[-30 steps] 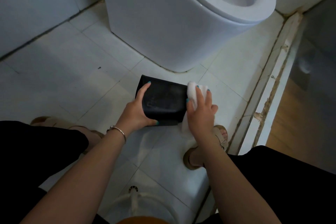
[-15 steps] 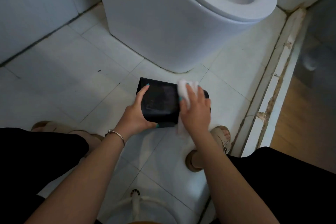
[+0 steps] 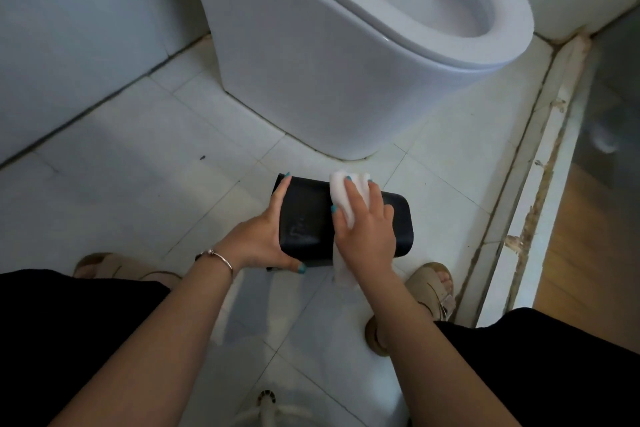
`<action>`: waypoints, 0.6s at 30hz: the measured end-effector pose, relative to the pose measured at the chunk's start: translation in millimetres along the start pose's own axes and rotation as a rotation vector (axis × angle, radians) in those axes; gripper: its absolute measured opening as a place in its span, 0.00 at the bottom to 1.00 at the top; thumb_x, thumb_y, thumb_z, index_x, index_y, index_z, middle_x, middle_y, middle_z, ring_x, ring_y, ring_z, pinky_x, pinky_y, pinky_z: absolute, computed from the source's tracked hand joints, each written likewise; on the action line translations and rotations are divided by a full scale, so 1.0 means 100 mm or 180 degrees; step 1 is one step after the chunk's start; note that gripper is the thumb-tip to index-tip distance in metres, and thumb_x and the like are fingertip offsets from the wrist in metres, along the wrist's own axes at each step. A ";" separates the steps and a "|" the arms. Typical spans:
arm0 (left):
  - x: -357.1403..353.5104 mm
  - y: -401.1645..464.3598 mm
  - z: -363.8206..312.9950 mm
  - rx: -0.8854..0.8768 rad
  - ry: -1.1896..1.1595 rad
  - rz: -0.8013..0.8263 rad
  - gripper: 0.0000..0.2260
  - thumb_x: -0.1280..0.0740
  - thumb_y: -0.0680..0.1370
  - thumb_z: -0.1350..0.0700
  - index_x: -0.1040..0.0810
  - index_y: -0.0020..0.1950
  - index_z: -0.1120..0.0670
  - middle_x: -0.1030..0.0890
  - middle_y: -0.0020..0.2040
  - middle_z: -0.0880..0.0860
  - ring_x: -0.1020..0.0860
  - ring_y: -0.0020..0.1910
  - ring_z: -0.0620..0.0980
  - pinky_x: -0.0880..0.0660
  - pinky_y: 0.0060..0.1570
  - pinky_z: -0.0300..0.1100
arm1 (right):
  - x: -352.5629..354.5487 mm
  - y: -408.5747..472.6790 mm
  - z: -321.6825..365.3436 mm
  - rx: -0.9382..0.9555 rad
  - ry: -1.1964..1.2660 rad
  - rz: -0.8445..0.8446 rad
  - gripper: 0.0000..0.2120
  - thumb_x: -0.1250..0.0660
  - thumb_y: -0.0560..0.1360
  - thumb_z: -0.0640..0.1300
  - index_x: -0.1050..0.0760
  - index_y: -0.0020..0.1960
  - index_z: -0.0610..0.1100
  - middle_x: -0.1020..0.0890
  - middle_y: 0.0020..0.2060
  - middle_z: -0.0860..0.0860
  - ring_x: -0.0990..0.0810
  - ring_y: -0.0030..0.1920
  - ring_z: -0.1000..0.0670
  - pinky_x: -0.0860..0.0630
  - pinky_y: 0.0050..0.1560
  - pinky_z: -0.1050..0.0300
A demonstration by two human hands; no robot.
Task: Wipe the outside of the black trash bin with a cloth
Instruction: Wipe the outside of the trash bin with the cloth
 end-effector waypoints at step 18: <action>0.28 0.16 -0.07 0.0151 0.0990 0.0619 0.73 0.16 0.54 0.44 0.84 0.60 0.32 0.44 0.79 0.54 0.34 0.72 0.54 0.29 0.65 0.49 | -0.01 0.00 0.08 -0.0330 0.0244 -0.0041 0.25 0.39 0.77 0.56 0.39 0.73 0.62 0.41 0.75 0.52 0.37 0.67 0.45 0.35 0.46 0.57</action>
Point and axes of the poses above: each hand's wrist, its own y-axis towards the middle knuckle, its own x-axis out of the back of the hand, z = x × y, the point moved 5 cm from there along y, towards the middle knuckle
